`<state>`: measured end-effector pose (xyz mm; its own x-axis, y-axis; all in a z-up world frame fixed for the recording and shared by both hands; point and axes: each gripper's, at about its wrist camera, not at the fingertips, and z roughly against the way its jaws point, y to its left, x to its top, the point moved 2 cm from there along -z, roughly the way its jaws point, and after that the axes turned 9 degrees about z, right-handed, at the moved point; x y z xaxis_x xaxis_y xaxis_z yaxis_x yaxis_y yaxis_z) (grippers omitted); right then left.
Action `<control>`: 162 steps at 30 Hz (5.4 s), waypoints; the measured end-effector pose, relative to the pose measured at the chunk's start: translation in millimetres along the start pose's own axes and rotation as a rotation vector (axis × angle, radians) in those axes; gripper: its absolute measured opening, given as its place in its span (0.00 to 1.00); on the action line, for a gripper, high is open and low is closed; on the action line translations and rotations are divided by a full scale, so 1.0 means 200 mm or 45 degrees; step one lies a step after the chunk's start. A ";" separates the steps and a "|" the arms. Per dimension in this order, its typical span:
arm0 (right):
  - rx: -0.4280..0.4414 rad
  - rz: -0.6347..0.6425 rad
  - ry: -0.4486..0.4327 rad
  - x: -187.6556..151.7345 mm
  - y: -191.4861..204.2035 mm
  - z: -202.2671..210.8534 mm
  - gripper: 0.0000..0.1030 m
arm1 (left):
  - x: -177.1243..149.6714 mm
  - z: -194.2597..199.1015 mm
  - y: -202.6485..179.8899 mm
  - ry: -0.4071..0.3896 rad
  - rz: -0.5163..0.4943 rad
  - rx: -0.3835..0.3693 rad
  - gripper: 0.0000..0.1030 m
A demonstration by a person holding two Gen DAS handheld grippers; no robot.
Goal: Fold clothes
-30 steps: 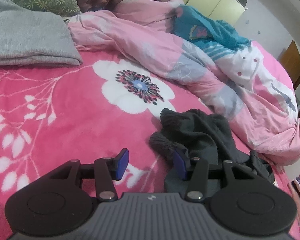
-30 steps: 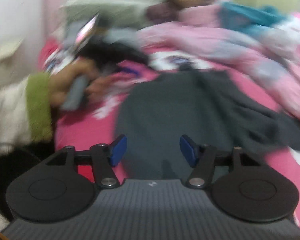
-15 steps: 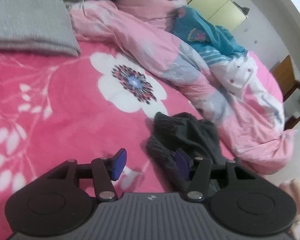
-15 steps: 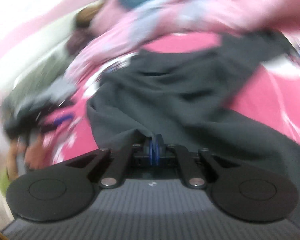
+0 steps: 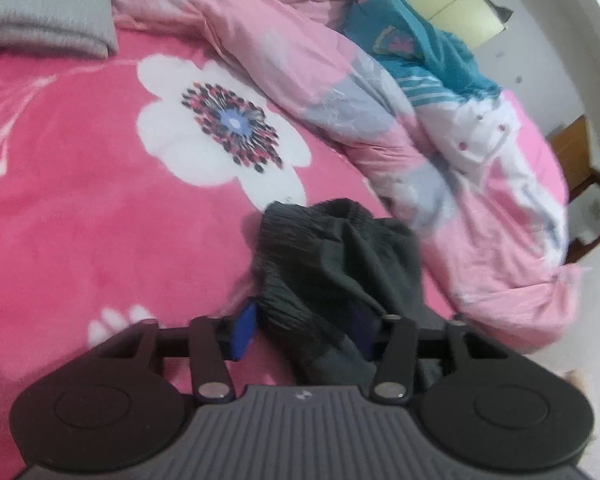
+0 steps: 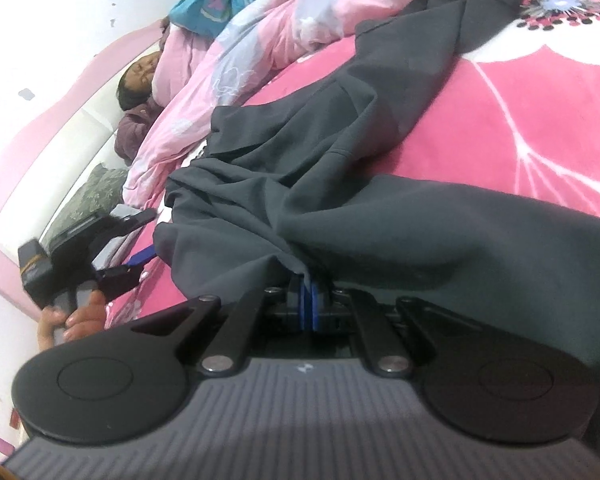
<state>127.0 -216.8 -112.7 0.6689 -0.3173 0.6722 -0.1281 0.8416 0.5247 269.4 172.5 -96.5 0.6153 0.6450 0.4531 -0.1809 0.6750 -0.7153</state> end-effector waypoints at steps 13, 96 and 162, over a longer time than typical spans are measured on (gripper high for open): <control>-0.104 0.853 -0.115 0.01 0.54 0.35 0.02 | -0.06 0.41 -0.01 -0.196 -0.136 0.004 0.08; 0.442 -0.287 0.307 0.05 0.03 0.30 0.41 | -0.60 0.32 0.17 0.749 0.368 -0.472 0.11; -0.325 -0.204 0.017 -0.66 -0.09 1.40 0.13 | -0.99 0.39 -0.33 0.836 -0.350 -0.447 0.28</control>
<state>-164.2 -311.9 -64.5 0.6753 -0.4509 0.5836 0.1670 0.8643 0.4745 100.0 27.4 -97.0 0.9493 0.0550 0.3096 0.2283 0.5563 -0.7990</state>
